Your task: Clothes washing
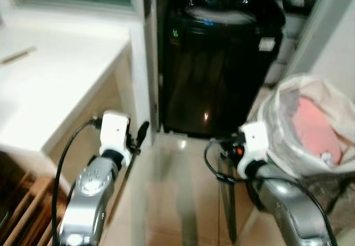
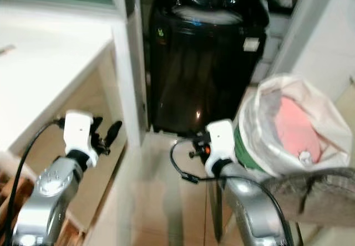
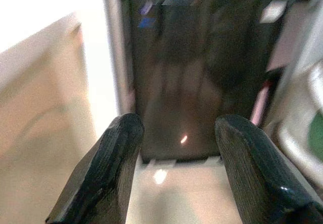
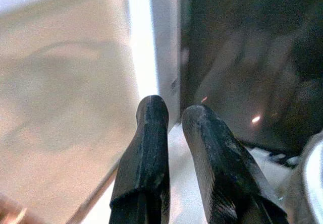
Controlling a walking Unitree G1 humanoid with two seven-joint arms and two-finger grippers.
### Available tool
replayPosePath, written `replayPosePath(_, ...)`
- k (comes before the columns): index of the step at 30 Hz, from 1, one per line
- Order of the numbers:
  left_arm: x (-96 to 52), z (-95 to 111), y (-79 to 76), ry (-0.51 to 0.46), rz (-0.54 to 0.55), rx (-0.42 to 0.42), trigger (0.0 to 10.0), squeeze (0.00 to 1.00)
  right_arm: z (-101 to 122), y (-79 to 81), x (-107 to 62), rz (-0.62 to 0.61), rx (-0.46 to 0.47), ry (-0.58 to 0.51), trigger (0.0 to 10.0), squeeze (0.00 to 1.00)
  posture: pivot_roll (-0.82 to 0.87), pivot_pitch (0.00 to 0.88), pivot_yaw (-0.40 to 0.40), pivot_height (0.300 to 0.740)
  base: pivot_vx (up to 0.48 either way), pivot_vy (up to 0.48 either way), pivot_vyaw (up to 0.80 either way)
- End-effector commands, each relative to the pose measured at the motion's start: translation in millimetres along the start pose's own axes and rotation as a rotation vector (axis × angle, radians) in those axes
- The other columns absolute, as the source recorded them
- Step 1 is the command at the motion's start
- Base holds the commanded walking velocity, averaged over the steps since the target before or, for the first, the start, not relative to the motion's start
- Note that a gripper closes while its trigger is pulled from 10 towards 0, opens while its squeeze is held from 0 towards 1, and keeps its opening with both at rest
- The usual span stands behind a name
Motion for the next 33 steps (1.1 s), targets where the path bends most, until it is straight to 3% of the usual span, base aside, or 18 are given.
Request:
replayPosePath(1, -1.1, -28.3, -2.6, 0.099, -0.028, 0.002, 10.0, 0.00, -31.4, -2.9, 0.6, 0.006, 0.004, 0.107, 10.0, 0.00, -0.02, 0.000, -0.005, 0.740, 0.000, 0.000, 0.80)
replayPosePath(4, -12.3, -88.4, 1.0, 0.333, -0.058, 0.009, 10.0, 0.00, -81.5, 3.4, 5.5, 0.000, 0.056, 0.265, 10.0, 0.00, -0.01, 0.000, -0.007, 0.740, 0.000, 0.000, 0.80)
replayPosePath(5, -12.3, -88.4, 1.0, 0.333, -0.058, 0.009, 10.0, 0.00, -81.5, 3.4, 5.5, 0.000, 0.056, 0.265, 10.0, 0.00, -0.01, 0.000, -0.007, 0.740, 0.000, 0.000, 0.80)
replayPosePath(6, -19.2, -116.7, 4.1, 0.434, -0.040, -0.015, 10.0, 0.00, -111.1, 9.8, 6.0, -0.015, 0.088, 0.371, 10.0, 0.00, -0.01, 0.000, -0.007, 0.740, 0.000, 0.000, 0.80)
replayPosePath(7, -23.0, -131.0, 6.6, 0.493, -0.012, -0.030, 10.0, 0.00, -125.7, 14.6, 5.0, -0.016, 0.102, 0.428, 10.0, 0.00, -0.01, 0.000, -0.008, 0.740, 0.000, 0.000, 0.80)
replayPosePath(13, -47.7, -181.2, 14.8, 0.716, 0.145, -0.111, 10.0, 0.00, -181.9, 26.9, -18.5, -0.041, 0.125, 0.689, 10.0, 0.00, 0.00, 0.000, -0.015, 0.740, 0.000, 0.000, 0.80)
replayPosePath(18, -46.0, -184.6, 10.0, 0.694, 0.125, -0.130, 10.0, 0.00, -193.8, 25.9, -25.2, -0.103, 0.217, 0.721, 10.0, 0.00, 0.00, 0.000, -0.016, 0.740, 0.000, 0.000, 0.80)
replayPosePath(25, -37.4, -184.5, 5.2, 0.676, 0.116, -0.125, 10.0, 0.00, -192.2, 23.8, -19.4, -0.076, 0.169, 0.702, 10.0, 0.00, 0.00, 0.000, -0.030, 0.740, 0.000, -0.035, 0.80)
replayPosePath(33, -35.6, -185.2, 4.5, 0.657, 0.124, -0.127, 10.0, 0.00, -192.8, 26.4, -16.3, -0.058, 0.136, 0.703, 10.0, 0.00, 0.01, 0.000, -0.038, 0.740, 0.000, -0.480, 0.80)
Point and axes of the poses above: a point about 5 cm out from each wrist's last joint towards the gripper, its own x axis pointing out of the wrist towards the gripper, its own z axis along the axis of the wrist's last joint, y = z × x, the point moved 1 cm from there along x, pointing out of the wrist towards the gripper, and after that the axes turned 5 degrees about -x, right-handed, at the moved point
